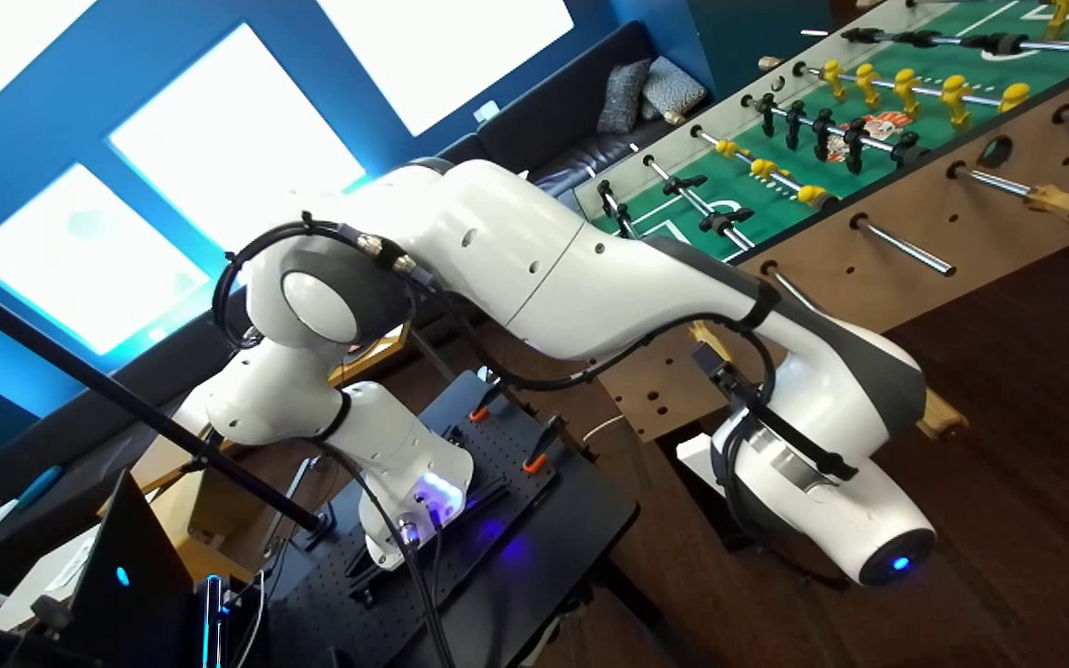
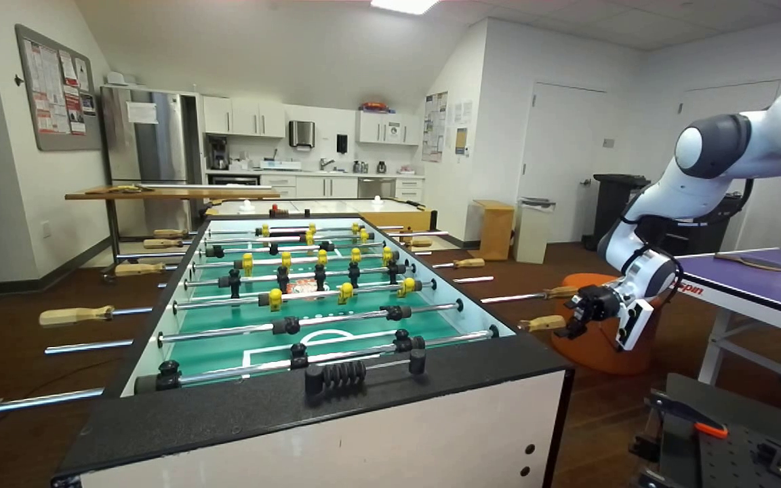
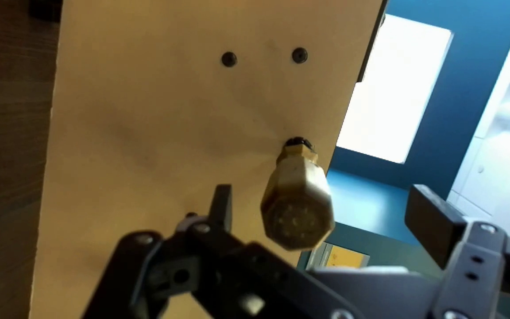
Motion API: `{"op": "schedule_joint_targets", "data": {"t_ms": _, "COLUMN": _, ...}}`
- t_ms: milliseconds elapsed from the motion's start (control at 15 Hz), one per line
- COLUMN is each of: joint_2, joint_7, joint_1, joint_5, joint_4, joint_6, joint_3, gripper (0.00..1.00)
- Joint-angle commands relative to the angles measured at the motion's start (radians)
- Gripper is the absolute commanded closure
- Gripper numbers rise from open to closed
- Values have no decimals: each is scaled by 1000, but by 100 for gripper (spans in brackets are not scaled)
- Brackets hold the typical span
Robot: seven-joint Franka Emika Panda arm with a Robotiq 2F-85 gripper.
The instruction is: Rotate the first rod forwards
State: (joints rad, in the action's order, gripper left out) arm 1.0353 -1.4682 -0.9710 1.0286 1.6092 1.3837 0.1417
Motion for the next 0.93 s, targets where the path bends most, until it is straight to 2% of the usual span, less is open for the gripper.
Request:
{"op": "schedule_joint_targets", "data": {"t_ms": 0, "joint_2": 42, "joint_7": 15, "joint_1": 8, "joint_5": 14, "joint_4": -66, "joint_6": -16, "joint_3": 1, "gripper": 0}}
{"op": "schedule_joint_targets", "data": {"t_ms": 400, "joint_2": 83, "joint_7": 23, "joint_1": -1, "joint_5": 32, "joint_4": -103, "joint_6": -33, "joint_3": -14, "gripper": 0}}
{"op": "schedule_joint_targets", "data": {"t_ms": 467, "joint_2": 63, "joint_7": 1, "joint_1": 11, "joint_5": 19, "joint_4": -75, "joint_6": -8, "joint_3": 3, "gripper": 0}}
{"op": "schedule_joint_targets", "data": {"t_ms": 867, "joint_2": 67, "joint_7": 24, "joint_1": 15, "joint_5": 26, "joint_4": -70, "joint_6": -3, "joint_3": 4, "gripper": 0}}
